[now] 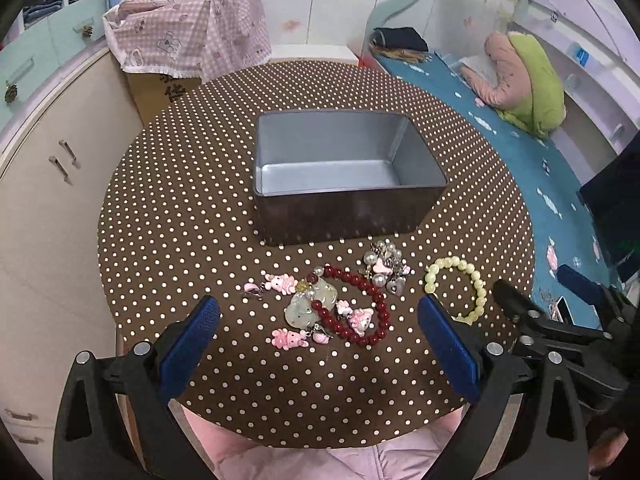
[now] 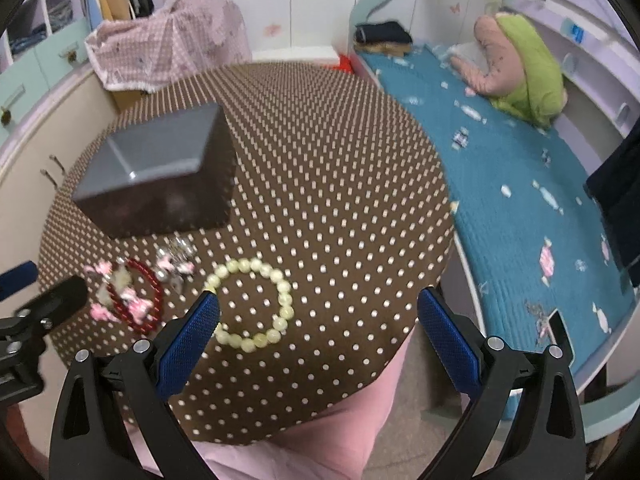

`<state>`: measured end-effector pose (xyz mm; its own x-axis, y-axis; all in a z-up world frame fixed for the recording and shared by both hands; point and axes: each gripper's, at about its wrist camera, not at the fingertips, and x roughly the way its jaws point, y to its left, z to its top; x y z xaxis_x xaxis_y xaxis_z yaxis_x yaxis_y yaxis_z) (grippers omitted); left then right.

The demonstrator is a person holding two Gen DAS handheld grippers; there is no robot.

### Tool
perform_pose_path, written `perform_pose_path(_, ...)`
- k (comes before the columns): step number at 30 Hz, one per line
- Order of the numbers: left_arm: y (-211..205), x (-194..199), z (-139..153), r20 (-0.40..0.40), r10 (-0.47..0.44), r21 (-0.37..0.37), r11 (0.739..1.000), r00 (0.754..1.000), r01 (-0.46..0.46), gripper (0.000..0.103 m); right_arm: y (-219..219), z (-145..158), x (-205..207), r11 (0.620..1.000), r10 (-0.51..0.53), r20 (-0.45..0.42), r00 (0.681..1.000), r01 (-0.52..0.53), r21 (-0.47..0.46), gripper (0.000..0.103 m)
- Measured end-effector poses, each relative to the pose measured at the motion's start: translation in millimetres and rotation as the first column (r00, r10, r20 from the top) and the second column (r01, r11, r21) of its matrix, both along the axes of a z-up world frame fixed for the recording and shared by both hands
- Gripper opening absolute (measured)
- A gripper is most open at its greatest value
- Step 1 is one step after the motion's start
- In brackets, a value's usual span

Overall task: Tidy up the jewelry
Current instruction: 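Grasp the cream bead bracelet with the right tool while the left tool grasps the red bead bracelet, then lift and carry both bracelets over the grey tin with both tools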

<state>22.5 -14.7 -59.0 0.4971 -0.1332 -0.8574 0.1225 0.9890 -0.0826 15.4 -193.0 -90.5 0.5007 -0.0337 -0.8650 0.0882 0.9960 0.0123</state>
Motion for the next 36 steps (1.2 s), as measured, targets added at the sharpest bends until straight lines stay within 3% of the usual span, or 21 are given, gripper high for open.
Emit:
perform_pose_path(4, -5, 2, -8, -0.020, -0.016, 0.002, 1.000, 1.000, 0.016, 0.088, 2, -18, 8, 1.000, 0.014, -0.045, 0.999, -0.015, -0.002, 0.096)
perform_pose_path(8, -10, 8, -12, -0.027, -0.035, 0.000, 0.999, 0.999, 0.035, 0.087, 6, -26, 14, 0.999, 0.043, -0.043, 0.998, -0.043, 0.001, 0.096)
perform_pose_path(14, -17, 19, -28, -0.082, -0.051, 0.013, 0.999, 0.995, 0.053, 0.074, 8, -38, 24, 0.999, 0.054, -0.059, 0.997, -0.054, 0.005, 0.095)
perform_pose_path(17, -17, 26, -36, -0.118, -0.046, 0.017, 0.999, 0.992, 0.049, 0.062, 10, -41, 28, 0.998, 0.064, -0.069, 0.996, -0.066, -0.021, 0.070)
perform_pose_path(22, -20, 36, -49, -0.158, -0.041, 0.029, 0.999, 0.987, 0.046, 0.051, 9, -43, 33, 0.997, 0.081, -0.055, 0.995, -0.082, -0.012, 0.068)
perform_pose_path(23, -22, 37, -49, -0.153, -0.037, 0.044, 0.998, 0.987, 0.044, 0.047, 9, -44, 33, 0.996, 0.092, -0.051, 0.994, -0.093, -0.005, 0.062)
perform_pose_path(25, -22, 39, -49, -0.153, -0.028, 0.051, 0.998, 0.988, 0.036, 0.030, 9, -43, 31, 0.992, 0.122, -0.041, 0.992, -0.121, 0.018, 0.047)
perform_pose_path(27, -24, 41, -50, -0.151, -0.024, 0.074, 0.997, 0.988, 0.035, 0.019, 9, -42, 29, 0.989, 0.146, -0.034, 0.989, -0.145, 0.029, 0.034)
perform_pose_path(29, -24, 41, -49, -0.151, -0.031, 0.075, 0.996, 0.988, 0.042, 0.016, 9, -41, 31, 0.987, 0.154, -0.029, 0.988, -0.153, 0.038, 0.024)
perform_pose_path(31, -22, 42, -45, -0.150, -0.026, 0.071, 0.997, 0.988, 0.037, 0.006, 4, -40, 33, 0.988, 0.143, -0.030, 0.989, -0.141, 0.057, 0.012)
perform_pose_path(36, -15, 40, -38, -0.132, -0.022, 0.059, 0.998, 0.991, 0.030, 0.006, -2, -38, 33, 0.988, 0.123, -0.033, 0.992, -0.120, 0.093, 0.010)
